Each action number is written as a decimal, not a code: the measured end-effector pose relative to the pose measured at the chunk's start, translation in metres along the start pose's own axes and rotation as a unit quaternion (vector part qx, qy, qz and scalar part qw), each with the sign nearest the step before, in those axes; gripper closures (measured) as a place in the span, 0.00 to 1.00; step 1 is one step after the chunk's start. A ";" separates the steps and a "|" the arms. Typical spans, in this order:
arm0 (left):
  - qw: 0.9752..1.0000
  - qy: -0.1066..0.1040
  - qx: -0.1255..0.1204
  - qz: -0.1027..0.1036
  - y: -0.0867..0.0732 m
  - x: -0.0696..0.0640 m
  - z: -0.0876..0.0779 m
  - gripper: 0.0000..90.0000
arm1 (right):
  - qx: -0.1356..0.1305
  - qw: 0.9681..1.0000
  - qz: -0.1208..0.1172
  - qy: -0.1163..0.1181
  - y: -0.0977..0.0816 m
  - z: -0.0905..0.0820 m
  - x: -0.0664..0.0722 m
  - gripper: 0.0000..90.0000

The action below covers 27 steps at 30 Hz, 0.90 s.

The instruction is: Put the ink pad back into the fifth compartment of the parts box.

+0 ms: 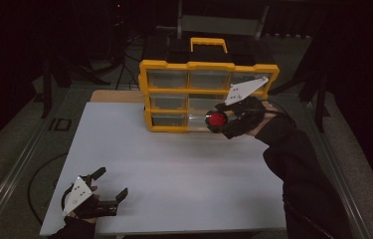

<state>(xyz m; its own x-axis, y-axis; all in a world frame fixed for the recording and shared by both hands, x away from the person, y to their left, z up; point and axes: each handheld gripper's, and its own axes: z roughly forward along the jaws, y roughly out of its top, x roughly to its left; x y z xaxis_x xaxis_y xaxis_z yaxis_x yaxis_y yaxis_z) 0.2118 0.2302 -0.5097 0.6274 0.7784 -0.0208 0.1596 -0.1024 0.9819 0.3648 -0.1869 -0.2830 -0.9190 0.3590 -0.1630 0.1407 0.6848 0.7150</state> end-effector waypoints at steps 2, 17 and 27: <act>1.000 0.000 0.000 0.000 0.000 0.000 0.000 0.00 | 0.000 1.000 0.001 -0.001 0.002 0.000 -0.002 0.33; 1.000 0.000 -0.002 -0.003 0.000 0.001 0.000 0.00 | -0.006 0.999 0.038 -0.031 0.009 0.010 -0.035 0.34; 1.000 -0.001 -0.003 -0.004 0.000 0.001 -0.001 0.00 | -0.010 0.996 0.066 -0.053 0.015 0.012 -0.054 0.34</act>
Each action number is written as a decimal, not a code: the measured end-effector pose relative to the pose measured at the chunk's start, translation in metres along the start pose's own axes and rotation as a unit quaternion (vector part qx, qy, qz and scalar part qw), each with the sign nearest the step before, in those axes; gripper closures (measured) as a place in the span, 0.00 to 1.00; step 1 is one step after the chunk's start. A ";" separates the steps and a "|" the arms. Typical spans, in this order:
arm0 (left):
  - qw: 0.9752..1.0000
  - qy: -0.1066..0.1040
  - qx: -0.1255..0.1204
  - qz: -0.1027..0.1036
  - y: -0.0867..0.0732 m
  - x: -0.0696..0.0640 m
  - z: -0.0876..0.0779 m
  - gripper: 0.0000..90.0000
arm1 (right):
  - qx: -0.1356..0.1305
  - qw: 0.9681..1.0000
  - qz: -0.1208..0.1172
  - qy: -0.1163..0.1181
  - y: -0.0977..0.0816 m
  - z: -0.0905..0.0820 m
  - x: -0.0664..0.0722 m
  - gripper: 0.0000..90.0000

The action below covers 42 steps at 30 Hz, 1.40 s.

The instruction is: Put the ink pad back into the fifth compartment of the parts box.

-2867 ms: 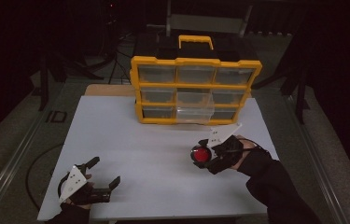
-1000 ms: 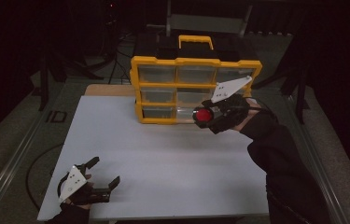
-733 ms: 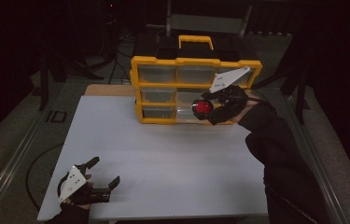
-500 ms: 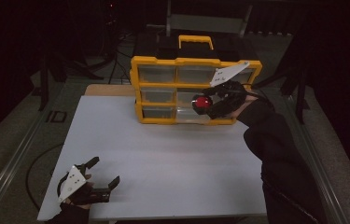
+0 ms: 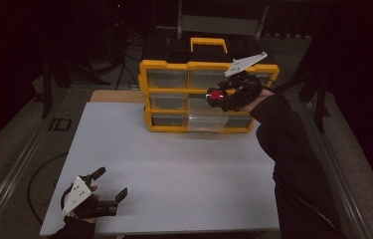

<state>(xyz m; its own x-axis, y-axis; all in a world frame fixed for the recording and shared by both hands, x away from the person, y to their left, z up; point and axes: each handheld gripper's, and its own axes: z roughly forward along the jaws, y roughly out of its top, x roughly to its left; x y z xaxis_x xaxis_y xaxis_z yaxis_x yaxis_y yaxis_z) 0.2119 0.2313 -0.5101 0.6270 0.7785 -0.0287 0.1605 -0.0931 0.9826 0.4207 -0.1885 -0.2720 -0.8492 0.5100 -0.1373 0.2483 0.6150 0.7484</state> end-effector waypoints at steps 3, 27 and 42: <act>1.000 0.000 0.000 0.001 0.000 0.000 0.000 0.00 | 0.003 1.000 0.008 -0.005 0.001 0.004 -0.004 0.34; 1.000 -0.003 0.000 -0.002 -0.001 0.001 0.000 0.00 | 0.033 0.999 0.035 0.018 -0.014 0.048 -0.006 0.33; 1.000 -0.005 0.003 -0.001 -0.001 0.001 0.000 0.00 | 0.050 0.997 0.063 0.019 -0.024 0.062 -0.009 0.33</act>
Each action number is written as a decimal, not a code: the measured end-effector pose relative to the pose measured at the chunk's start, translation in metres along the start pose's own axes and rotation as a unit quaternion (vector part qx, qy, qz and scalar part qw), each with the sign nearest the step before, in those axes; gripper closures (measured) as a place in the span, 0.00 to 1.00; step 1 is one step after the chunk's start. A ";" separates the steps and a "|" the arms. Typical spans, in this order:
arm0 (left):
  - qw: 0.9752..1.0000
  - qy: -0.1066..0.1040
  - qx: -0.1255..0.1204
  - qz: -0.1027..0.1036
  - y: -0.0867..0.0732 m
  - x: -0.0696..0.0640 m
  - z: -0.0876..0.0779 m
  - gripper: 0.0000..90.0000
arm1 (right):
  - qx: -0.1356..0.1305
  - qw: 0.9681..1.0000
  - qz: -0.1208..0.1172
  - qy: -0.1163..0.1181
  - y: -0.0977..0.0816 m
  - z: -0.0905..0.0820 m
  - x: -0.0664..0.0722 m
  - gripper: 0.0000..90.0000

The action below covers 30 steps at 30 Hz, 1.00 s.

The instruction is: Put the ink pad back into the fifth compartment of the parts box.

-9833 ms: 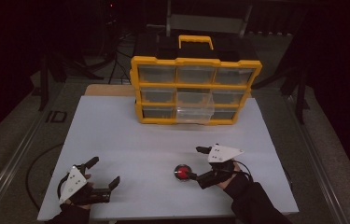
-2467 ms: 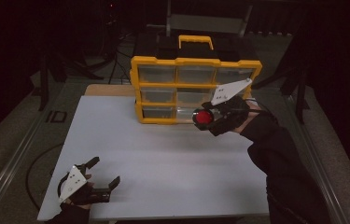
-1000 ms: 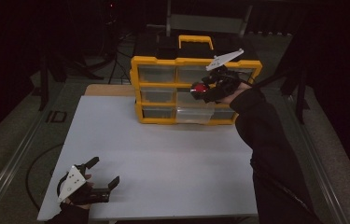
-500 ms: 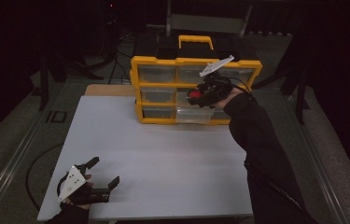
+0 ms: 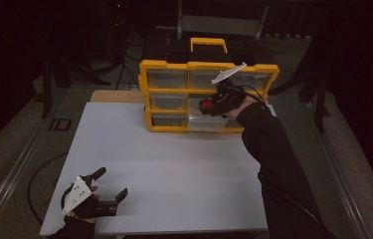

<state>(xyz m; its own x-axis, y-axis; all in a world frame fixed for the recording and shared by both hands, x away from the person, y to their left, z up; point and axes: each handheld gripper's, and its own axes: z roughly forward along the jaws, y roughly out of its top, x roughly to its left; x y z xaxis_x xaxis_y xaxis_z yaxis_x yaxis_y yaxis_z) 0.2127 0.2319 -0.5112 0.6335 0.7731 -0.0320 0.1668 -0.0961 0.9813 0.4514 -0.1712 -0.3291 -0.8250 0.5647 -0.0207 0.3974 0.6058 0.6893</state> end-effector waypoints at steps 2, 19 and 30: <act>1.000 0.000 0.000 0.000 0.000 0.000 0.000 0.00 | 0.007 1.000 0.000 0.002 -0.001 0.001 0.000 0.33; 1.000 -0.001 0.002 0.000 0.000 0.000 0.001 0.00 | -0.002 1.000 0.006 0.012 0.002 -0.002 0.000 0.14; 1.000 -0.001 0.001 0.000 0.000 0.000 0.000 0.00 | -0.010 1.000 0.014 0.017 0.001 -0.004 0.001 0.10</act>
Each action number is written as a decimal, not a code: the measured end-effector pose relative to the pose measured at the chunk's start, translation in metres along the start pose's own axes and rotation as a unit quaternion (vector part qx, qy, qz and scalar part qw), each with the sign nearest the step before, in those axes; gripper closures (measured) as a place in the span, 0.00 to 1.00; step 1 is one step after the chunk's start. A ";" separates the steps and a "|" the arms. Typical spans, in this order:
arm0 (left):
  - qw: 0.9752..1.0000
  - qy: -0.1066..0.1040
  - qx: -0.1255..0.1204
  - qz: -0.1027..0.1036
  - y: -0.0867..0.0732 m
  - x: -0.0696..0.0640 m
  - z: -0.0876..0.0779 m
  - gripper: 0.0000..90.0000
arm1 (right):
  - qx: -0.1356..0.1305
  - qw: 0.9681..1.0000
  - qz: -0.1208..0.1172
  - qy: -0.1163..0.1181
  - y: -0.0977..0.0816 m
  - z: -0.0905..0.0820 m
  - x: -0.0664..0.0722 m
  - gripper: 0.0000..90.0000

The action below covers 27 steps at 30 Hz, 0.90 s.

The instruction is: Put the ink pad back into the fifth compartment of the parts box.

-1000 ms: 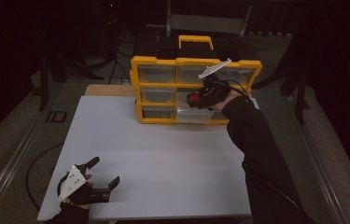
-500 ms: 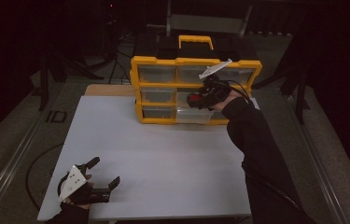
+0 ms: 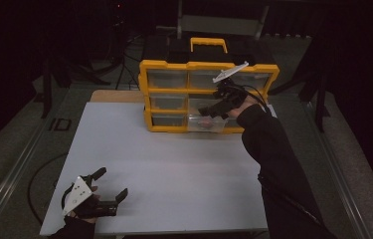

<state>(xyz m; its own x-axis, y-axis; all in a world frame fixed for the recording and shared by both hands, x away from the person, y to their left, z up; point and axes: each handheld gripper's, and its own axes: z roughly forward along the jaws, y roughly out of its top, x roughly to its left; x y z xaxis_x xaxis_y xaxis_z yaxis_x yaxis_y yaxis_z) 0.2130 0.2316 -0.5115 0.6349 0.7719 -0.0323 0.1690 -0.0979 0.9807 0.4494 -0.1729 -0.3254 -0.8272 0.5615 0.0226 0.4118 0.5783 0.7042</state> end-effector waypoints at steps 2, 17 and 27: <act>1.000 0.000 0.000 0.000 0.000 0.000 0.000 0.00 | 0.001 1.000 -0.004 -0.002 -0.001 -0.001 0.003 0.10; 1.000 0.001 0.001 0.002 0.000 -0.001 0.000 0.00 | -0.012 1.000 0.000 -0.027 -0.012 -0.010 0.002 0.10; 1.000 0.001 0.000 0.001 0.000 -0.001 -0.001 0.00 | -0.016 0.999 0.002 -0.040 -0.018 -0.021 0.002 0.10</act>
<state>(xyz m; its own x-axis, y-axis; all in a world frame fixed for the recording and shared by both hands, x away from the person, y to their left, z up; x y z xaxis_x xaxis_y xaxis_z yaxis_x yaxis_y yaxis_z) 0.2118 0.2315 -0.5110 0.6336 0.7731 -0.0289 0.1676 -0.1007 0.9807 0.4323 -0.1945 -0.3226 -0.7922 0.6095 -0.0298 0.4013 0.5572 0.7269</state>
